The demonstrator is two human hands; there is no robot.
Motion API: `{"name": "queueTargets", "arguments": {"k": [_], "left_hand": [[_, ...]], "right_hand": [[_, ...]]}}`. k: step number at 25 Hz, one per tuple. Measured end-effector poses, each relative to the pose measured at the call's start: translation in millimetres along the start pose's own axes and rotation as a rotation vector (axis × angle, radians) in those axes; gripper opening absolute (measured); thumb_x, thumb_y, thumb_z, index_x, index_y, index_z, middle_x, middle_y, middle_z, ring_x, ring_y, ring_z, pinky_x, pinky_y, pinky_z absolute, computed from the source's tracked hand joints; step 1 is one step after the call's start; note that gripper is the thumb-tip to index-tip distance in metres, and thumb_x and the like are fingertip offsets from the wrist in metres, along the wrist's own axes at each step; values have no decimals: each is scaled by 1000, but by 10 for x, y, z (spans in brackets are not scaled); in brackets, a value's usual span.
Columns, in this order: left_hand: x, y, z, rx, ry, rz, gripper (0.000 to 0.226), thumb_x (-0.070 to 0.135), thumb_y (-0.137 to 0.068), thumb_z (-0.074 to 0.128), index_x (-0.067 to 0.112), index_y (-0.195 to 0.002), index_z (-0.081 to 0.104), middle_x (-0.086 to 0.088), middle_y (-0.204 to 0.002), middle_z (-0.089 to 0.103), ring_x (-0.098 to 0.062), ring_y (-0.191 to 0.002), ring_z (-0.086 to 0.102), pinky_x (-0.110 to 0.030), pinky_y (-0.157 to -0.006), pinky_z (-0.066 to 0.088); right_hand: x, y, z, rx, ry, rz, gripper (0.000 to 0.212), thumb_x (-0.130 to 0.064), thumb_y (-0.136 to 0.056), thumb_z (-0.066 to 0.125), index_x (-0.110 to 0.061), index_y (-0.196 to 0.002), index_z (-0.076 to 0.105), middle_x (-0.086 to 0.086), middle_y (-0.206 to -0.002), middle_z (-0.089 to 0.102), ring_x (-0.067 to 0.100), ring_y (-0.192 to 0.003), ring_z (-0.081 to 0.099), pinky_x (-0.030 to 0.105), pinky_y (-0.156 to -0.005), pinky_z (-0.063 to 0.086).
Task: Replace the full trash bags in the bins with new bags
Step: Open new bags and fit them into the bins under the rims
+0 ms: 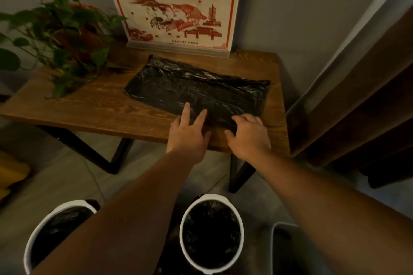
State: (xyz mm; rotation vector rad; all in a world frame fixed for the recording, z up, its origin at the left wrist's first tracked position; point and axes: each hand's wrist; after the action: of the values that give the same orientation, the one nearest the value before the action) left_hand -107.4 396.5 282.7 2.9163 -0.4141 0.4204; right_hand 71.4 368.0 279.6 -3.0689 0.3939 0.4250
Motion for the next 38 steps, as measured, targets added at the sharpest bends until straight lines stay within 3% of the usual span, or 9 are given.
{"name": "queueTargets", "arguments": {"k": [6, 13, 17, 19, 25, 28, 31, 34, 38], "left_hand": [[96, -73, 247, 189, 36, -114, 39, 49, -107, 47, 41, -143, 57, -20, -166, 24, -43, -146, 34, -60, -120, 33], [55, -94, -337, -50, 318, -226, 49, 59, -100, 56, 32, -141, 62, -8, -153, 52, -32, -141, 45, -42, -114, 41], [468, 522, -617, 66, 917, -873, 83, 65, -84, 75, 15, -143, 48, -10, -123, 62, -35, -107, 63, -48, -89, 57], [671, 883, -623, -76, 1321, -1040, 84, 53, -79, 87, 9, -141, 53, -14, -116, 68, -36, -97, 70, -50, -82, 61], [1041, 1898, -943, -338, 1462, -792, 31, 18, -94, 72, 1, -120, 73, -22, -107, 78, -40, -97, 76, -40, -75, 59], [1022, 2337, -1221, -436, 1539, -683, 30, 15, -94, 65, 4, -120, 76, -22, -116, 77, -41, -106, 75, -52, -95, 58], [898, 2740, -1428, -464, 1521, -629, 41, 12, -81, 64, -1, -118, 74, -26, -119, 75, -45, -109, 72, -57, -101, 55], [744, 3038, -1609, -474, 1487, -559, 50, 14, -64, 67, 0, -111, 77, -25, -116, 75, -45, -109, 72, -60, -102, 55], [592, 3346, -1800, -454, 1433, -487, 32, 19, -56, 71, 7, -84, 79, -18, -93, 78, -36, -86, 78, -43, -72, 62]], "right_hand": [[105, 158, 329, 358, -232, -64, 21, -23, -99, 68, -14, -113, 82, 11, -122, 73, 31, -113, 64, 42, -93, 53], [-3, 399, -166, 175, -267, -43, 21, -24, -99, 61, -20, -87, 77, 3, -96, 73, 29, -100, 63, 37, -83, 45], [-262, 1330, -627, 228, -188, -144, 16, -32, -89, 66, -27, -74, 66, -7, -68, 64, 19, -76, 61, 37, -73, 36], [-315, 1777, -815, 233, -204, -231, 20, -33, -90, 65, -28, -71, 62, -9, -67, 63, 16, -73, 59, 37, -71, 38], [-201, 2911, -1335, 213, -379, -294, 10, -39, -95, 65, -33, -88, 69, -16, -84, 67, 8, -82, 61, 33, -75, 49], [84, 3092, -1569, 194, -642, 198, 30, -57, -93, 58, -37, -114, 67, -16, -107, 67, 9, -102, 64, 34, -89, 53], [200, 3149, -1725, -113, -1134, 729, 65, -74, -75, 67, -34, -127, 65, -8, -121, 71, 15, -113, 68, 37, -95, 55], [90, 3289, -1854, -270, -1456, 661, 66, -76, -73, 76, -28, -119, 76, 2, -117, 79, 23, -111, 75, 44, -96, 59], [-153, 3514, -2079, -119, -1548, 452, 48, -52, -83, 86, -17, -115, 78, 17, -116, 77, 34, -107, 75, 44, -85, 62]]}}
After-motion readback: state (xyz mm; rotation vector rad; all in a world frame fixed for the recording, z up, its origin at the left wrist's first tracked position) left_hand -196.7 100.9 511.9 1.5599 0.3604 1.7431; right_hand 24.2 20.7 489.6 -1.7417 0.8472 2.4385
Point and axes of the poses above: each hand's wrist, its own y-axis away from the middle knuckle, its own z-axis out of the palm, x = y × z
